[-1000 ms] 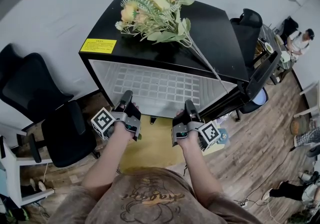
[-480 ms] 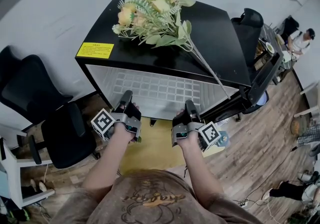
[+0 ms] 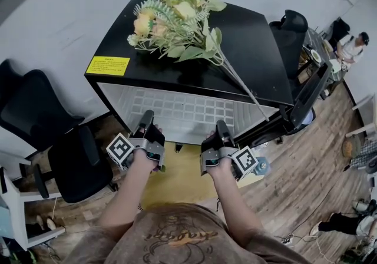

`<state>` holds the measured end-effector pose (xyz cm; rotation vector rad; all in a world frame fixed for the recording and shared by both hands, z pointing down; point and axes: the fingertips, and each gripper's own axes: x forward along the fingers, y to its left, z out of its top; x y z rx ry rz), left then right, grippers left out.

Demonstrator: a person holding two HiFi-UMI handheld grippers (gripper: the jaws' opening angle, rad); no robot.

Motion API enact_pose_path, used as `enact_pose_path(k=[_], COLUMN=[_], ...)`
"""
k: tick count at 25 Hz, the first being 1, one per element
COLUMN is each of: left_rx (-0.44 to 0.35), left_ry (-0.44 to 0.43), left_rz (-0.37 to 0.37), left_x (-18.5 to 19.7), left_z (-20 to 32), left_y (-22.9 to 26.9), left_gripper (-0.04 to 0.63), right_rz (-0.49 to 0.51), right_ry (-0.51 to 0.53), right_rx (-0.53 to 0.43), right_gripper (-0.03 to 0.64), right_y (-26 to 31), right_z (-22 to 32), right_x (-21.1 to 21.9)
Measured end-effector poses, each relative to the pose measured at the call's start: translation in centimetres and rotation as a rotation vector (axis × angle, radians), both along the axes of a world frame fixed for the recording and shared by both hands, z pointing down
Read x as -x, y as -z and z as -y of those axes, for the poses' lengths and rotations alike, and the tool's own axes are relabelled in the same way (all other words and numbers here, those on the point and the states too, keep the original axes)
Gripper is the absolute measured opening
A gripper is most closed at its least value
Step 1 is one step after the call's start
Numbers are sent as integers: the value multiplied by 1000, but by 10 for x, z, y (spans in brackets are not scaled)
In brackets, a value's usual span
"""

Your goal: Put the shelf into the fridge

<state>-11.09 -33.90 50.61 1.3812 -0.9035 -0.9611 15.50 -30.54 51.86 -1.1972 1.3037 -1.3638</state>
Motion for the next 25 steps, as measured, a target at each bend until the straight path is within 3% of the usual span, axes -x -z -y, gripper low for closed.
enact_pose_path(k=[25], left_rx=[45], left_ry=[7], left_rz=[-45], left_x=[7], left_z=[-28], left_y=[8], left_gripper=[49], right_rz=[-33], right_ry=[111], right_rx=[-18], right_gripper=[3], right_y=[8], right_z=[-21], right_x=[7])
